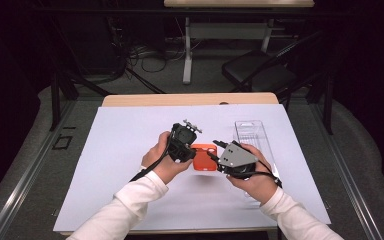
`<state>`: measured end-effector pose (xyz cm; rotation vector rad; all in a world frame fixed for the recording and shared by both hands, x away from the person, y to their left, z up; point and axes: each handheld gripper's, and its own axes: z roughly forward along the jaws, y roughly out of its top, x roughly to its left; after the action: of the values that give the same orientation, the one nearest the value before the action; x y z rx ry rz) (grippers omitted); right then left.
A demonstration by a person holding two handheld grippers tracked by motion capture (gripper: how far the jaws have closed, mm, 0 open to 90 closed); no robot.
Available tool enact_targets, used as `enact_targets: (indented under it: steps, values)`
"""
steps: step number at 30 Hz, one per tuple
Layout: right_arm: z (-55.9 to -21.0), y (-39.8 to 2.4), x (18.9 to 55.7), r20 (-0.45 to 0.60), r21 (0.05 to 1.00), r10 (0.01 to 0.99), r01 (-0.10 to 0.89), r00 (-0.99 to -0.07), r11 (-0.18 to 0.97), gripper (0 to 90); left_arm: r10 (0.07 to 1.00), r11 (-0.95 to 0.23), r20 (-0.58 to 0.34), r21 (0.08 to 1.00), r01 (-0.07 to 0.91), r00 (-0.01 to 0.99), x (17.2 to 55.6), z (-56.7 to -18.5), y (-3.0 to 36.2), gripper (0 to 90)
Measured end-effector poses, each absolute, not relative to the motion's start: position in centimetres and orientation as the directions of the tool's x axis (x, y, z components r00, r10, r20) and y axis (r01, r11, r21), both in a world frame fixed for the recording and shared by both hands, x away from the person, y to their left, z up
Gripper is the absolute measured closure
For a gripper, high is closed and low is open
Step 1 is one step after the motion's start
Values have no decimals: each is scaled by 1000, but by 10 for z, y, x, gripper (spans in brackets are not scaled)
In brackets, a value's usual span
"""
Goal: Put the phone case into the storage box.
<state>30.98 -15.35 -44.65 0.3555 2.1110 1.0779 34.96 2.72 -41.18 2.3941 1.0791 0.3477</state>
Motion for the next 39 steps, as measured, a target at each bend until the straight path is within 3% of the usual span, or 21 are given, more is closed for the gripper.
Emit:
enact_targets:
  steps: [20,39]
  values:
    - [-442,-152,306,-525,746,508,-82,-683,661,759,755,-573,37,522,632,655,348,-413,25,819]
    - [-440,-149,306,-513,739,527,-35,-678,673,789,752,-576,34,519,631,658,347,-415,24,819]
